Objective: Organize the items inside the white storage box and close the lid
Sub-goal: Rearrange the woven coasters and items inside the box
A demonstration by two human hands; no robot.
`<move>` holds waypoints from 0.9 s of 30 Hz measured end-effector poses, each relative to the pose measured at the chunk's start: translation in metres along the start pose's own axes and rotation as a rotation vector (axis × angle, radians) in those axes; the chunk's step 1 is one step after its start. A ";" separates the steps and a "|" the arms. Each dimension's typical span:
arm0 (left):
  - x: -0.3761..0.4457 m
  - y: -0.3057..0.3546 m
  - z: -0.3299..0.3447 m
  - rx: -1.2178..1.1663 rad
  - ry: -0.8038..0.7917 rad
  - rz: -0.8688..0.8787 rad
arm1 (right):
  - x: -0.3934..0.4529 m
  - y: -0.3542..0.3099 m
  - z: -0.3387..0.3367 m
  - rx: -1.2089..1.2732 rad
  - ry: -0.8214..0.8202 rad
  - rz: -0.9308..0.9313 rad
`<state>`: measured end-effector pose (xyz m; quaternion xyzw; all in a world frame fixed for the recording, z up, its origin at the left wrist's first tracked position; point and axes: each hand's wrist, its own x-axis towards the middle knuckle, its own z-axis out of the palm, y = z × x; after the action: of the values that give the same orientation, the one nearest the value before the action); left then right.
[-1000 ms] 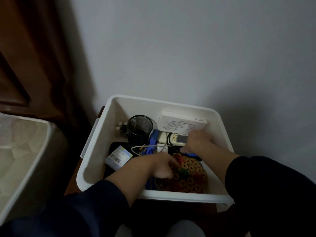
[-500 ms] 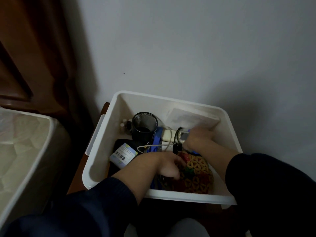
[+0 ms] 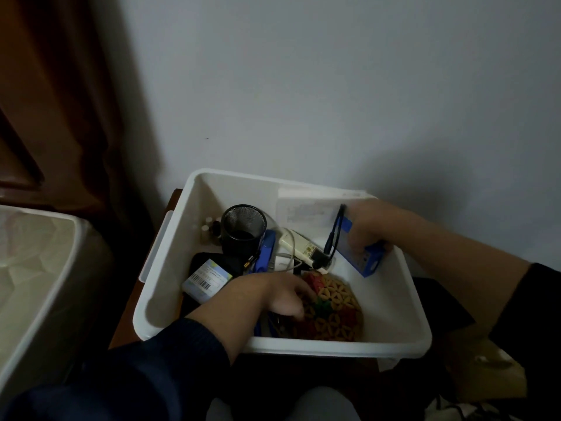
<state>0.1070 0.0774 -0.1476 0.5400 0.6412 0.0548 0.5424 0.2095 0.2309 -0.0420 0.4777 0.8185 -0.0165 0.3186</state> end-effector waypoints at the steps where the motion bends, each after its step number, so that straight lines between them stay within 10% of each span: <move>1: 0.000 0.000 -0.001 -0.017 0.012 0.000 | -0.005 0.004 -0.001 0.016 -0.002 -0.004; 14: 0.010 -0.022 -0.006 -0.164 0.261 -0.107 | -0.012 0.011 0.079 0.615 -0.646 -0.197; 27: 0.006 -0.013 -0.003 -0.063 0.147 -0.105 | -0.020 0.009 0.046 0.012 -0.039 -0.278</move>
<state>0.0975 0.0784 -0.1584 0.4828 0.7047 0.0862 0.5127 0.2467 0.2047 -0.0650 0.3609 0.8705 -0.0746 0.3261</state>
